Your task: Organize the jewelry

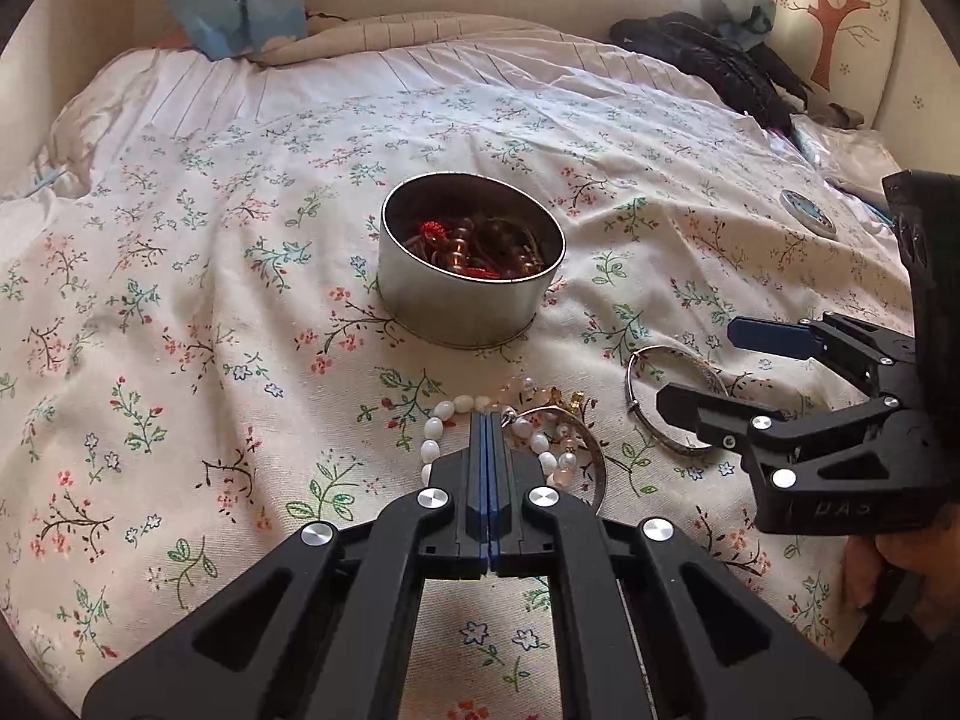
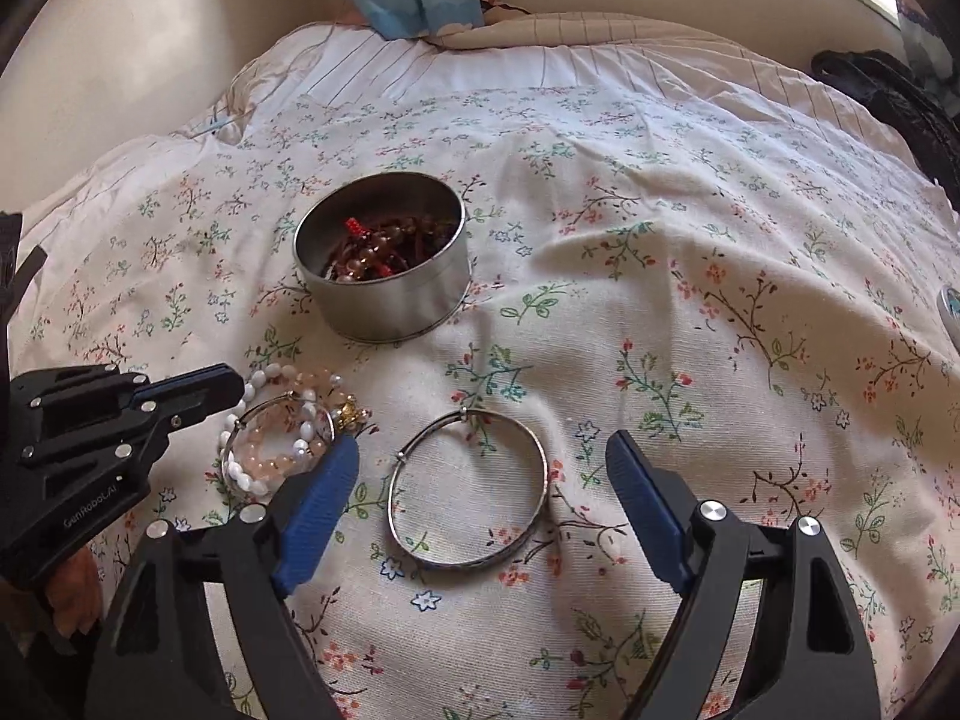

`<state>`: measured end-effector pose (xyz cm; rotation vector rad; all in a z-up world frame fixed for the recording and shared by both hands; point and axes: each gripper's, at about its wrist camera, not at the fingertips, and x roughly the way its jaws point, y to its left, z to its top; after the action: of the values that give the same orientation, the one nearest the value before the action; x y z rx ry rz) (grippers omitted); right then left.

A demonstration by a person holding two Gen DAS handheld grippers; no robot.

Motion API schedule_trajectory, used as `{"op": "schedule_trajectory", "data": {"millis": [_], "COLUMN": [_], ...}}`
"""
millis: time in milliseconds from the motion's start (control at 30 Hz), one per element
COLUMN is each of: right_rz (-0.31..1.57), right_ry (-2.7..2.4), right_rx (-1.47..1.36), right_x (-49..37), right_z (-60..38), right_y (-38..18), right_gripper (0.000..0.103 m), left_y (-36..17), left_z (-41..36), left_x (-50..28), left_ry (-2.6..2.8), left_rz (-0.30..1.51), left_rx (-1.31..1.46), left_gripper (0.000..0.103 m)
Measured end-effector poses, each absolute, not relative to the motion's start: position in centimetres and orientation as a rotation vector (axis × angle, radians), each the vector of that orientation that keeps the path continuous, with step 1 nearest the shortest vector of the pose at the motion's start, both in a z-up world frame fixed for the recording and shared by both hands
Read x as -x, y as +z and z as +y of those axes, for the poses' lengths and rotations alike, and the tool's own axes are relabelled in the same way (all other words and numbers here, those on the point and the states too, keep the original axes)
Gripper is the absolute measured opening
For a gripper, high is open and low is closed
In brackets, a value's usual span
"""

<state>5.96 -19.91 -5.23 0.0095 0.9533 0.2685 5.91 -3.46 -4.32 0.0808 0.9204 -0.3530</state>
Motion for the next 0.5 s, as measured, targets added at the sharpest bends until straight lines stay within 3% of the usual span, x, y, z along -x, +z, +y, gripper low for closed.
{"op": "schedule_trajectory", "data": {"millis": [167,233,333,500], "right_rz": [1.043,1.037,1.037,1.032], "right_ry": [0.269,0.262,0.261,0.261], "right_rx": [0.064,0.06,0.011,0.015], "right_x": [-6.5,-6.4,-6.5,-6.4], "right_z": [-18.7,-18.9,-19.7,-19.6], "right_y": [-7.2,-7.1,-6.9,-6.8], "right_gripper": [0.081,0.068,0.062,0.062], "left_y": [-5.6,-5.6,-5.6,-5.6], "left_z": [-3.8,-4.0,-4.2,-4.5], "left_x": [-6.5,-6.4,-6.2,-6.1], "left_ry": [-0.334,-0.34,-0.345,-0.342], "left_rz": [0.976,0.972,0.966,0.964], "left_rx": [-0.123,-0.137,-0.145,-0.159], "left_gripper": [0.007,0.008,0.01,0.027]}}
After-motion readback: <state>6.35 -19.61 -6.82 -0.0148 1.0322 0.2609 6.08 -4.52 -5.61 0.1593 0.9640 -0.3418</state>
